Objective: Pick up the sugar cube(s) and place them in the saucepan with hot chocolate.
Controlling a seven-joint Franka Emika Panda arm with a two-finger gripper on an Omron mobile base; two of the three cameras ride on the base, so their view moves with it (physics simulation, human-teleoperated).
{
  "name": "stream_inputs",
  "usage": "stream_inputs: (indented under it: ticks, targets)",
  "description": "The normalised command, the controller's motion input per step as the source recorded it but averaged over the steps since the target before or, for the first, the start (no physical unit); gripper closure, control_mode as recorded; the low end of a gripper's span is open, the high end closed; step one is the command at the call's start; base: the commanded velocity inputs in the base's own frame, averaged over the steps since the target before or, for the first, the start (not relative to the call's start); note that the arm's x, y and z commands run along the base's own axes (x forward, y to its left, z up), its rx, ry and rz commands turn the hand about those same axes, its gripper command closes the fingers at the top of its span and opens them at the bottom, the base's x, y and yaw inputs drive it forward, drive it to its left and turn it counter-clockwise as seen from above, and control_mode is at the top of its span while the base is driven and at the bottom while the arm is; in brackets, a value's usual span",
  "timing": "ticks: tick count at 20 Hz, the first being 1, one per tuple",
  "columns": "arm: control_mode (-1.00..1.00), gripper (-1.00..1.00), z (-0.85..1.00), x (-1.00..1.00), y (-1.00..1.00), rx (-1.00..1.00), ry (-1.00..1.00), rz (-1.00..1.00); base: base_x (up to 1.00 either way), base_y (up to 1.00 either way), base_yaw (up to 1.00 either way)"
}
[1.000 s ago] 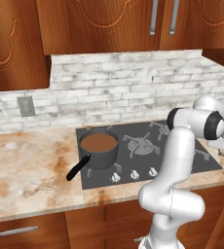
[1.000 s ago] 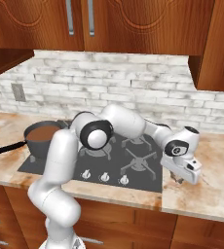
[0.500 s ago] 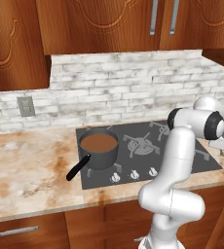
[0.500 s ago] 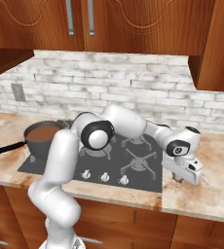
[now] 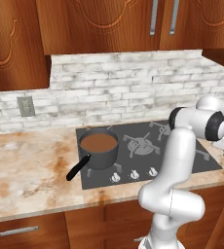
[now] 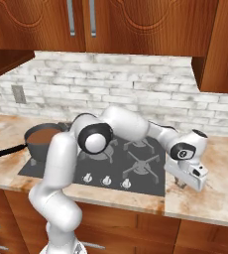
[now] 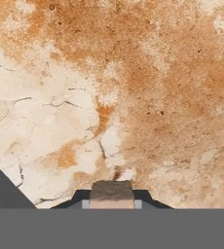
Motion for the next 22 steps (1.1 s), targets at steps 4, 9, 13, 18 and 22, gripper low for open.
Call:
stream_inputs:
  ticks: [4,9,13,18,22]
  targets:
    - [-1.00,1.00,0.32,-0.20,0.17,0.01,-0.06,0.00,0.00,0.00,0.00]
    - [-1.00,1.00,0.51,-0.04,0.35,0.00,-0.10,0.00,0.00,0.00,0.00]
    - [-1.00,1.00,0.58,-0.06,0.58,0.00,-0.05,-0.03,0.00,0.00,0.00]
    - [-1.00,1.00,0.45,-0.12,0.94,0.00,-0.01,-0.02,0.00,0.00,0.00]
    - [-1.00,1.00,0.33,0.00,0.96,-0.01,0.00,0.00,0.00,0.00,0.00]
